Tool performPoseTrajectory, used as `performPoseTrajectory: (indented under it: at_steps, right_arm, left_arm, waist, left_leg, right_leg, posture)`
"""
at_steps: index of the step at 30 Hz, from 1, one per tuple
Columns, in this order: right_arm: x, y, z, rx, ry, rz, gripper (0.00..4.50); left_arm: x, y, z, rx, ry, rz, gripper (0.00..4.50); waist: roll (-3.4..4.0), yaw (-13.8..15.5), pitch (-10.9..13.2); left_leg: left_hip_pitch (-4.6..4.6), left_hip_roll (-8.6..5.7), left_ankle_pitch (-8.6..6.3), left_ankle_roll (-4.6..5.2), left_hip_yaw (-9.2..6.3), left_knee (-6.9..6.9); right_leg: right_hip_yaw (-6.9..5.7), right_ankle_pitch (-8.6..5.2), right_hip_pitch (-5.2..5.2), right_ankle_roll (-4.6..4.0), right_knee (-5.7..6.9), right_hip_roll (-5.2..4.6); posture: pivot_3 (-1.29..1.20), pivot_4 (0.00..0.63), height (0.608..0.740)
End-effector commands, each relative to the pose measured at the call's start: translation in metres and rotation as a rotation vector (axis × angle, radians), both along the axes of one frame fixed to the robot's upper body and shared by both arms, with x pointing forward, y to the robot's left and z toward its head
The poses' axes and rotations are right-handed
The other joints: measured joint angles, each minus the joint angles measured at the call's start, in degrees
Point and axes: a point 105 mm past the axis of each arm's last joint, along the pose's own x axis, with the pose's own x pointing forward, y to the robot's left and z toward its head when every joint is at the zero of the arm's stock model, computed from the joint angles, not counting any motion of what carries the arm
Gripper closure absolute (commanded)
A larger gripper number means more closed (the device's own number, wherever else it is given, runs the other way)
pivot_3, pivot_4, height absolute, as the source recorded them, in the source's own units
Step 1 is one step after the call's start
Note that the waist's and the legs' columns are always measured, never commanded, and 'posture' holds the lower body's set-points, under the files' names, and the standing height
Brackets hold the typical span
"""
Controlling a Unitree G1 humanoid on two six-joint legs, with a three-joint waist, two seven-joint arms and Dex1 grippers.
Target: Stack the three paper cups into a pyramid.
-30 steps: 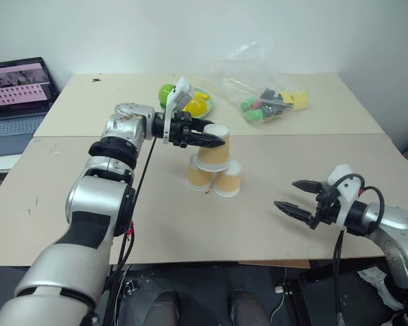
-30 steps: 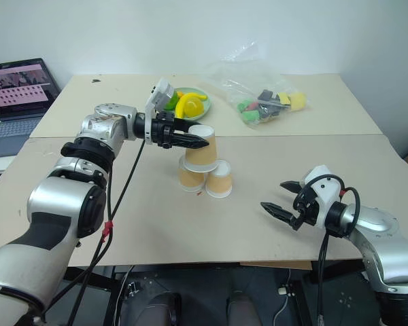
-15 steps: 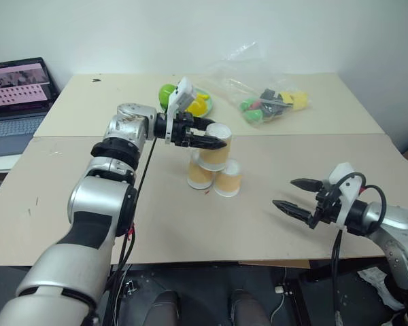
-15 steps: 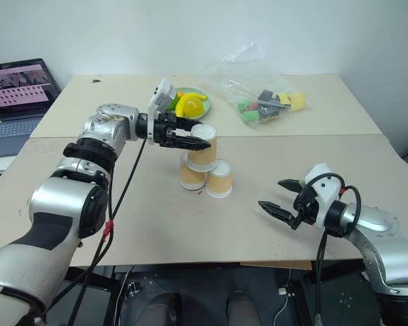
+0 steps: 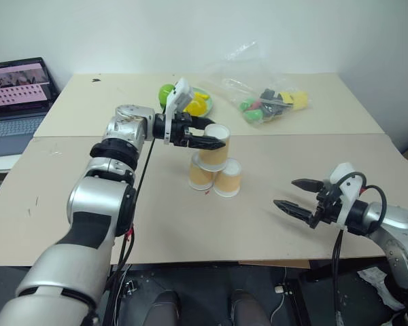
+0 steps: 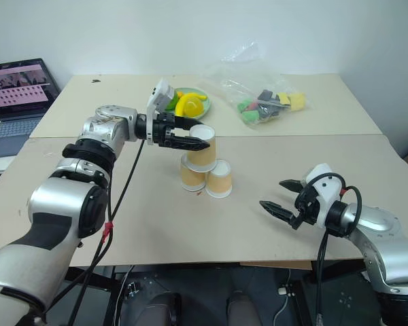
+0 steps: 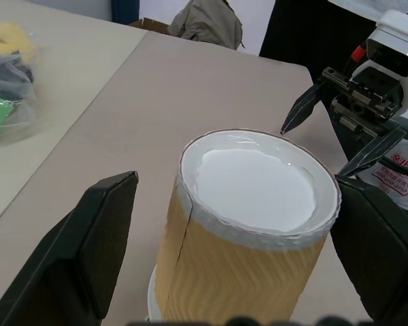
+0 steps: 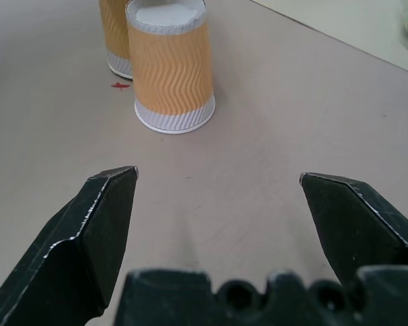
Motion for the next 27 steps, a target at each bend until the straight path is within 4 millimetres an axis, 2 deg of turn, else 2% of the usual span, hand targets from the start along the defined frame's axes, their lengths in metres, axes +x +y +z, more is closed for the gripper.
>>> performPoseTrajectory:
  at_steps: [1,7,11,14,16,18,21,23,27]
  right_arm:
    - [0.002,0.002,0.011,0.005,-0.052,0.015,0.00]
    - [0.005,0.004,0.010,0.008,-0.050,0.026,0.00]
    - [0.006,0.006,0.011,0.011,-0.051,0.035,0.00]
    - [0.006,0.005,0.011,0.010,-0.050,0.037,0.00]
    - [0.006,0.004,0.011,0.009,-0.050,0.038,0.00]
    - [0.008,0.004,0.011,0.004,-0.051,0.038,0.00]
    - [0.011,0.003,0.013,0.002,-0.055,0.038,0.00]
    - [0.013,0.003,0.013,-0.001,-0.061,0.035,0.00]
    - [0.015,0.002,0.014,0.001,-0.062,0.032,0.00]
  left_arm:
    - [-0.002,0.001,0.028,-0.030,-0.084,-0.017,0.03]
    - [-0.003,0.004,0.039,-0.067,-0.101,-0.014,0.03]
    - [-0.011,0.009,0.084,-0.281,-0.046,-0.032,0.03]
    - [-0.022,0.021,0.121,-0.428,-0.022,-0.052,0.03]
    - [-0.025,0.031,0.136,-0.500,-0.017,-0.029,0.03]
    - [-0.022,0.056,0.154,-0.616,-0.023,0.068,0.03]
    - [-0.012,0.085,0.157,-0.674,-0.088,0.252,0.03]
    - [0.002,0.115,0.149,-0.736,-0.090,0.457,0.03]
    - [0.022,0.197,0.104,-0.719,-0.237,1.030,0.03]
  waist:
    - [0.00,0.0,0.0]
    - [0.00,0.0,0.0]
    - [-0.01,0.0,0.0]
    - [0.00,-0.2,0.0]
    - [0.00,-0.3,0.0]
    - [0.01,-0.4,0.0]
    - [0.02,-0.6,0.0]
    - [0.03,-0.4,0.0]
    - [0.04,-0.3,0.0]
  left_leg:
    - [0.00,0.00,0.00,0.00,0.00,0.00]
    - [0.00,0.00,0.00,0.00,0.00,0.00]
    - [-0.01,0.01,0.00,0.00,-0.01,0.00]
    - [-0.03,0.01,0.00,0.00,-0.01,0.00]
    - [-0.02,0.02,0.00,0.00,-0.01,0.00]
    - [0.04,0.02,0.00,0.00,-0.01,0.00]
    - [0.13,0.04,0.00,0.00,-0.02,0.00]
    - [0.23,0.05,0.00,0.00,-0.01,-0.01]
    - [0.27,0.04,0.00,0.00,0.02,-0.01]
  right_leg:
    - [0.00,0.00,0.00,0.00,0.00,0.00]
    - [0.00,0.00,0.00,0.00,0.01,0.00]
    - [0.00,0.00,-0.02,0.00,0.04,0.00]
    - [0.00,0.00,-0.03,0.00,0.08,0.00]
    - [0.00,-0.01,-0.03,0.02,0.11,0.00]
    - [0.00,-0.03,-0.01,0.04,0.10,0.00]
    - [0.02,-0.03,0.00,0.05,0.17,0.01]
    - [0.03,-0.03,0.06,0.05,0.18,0.00]
    - [0.10,-0.02,0.07,0.03,0.18,-0.04]
  posture:
    - [0.00,0.150,0.740]
    - [0.00,0.150,0.740]
    - [0.00,0.150,0.740]
    - [0.00,0.150,0.740]
    - [0.00,0.150,0.740]
    - [0.00,0.150,0.740]
    - [0.00,0.150,0.740]
    - [0.00,0.150,0.740]
    - [0.00,0.150,0.740]
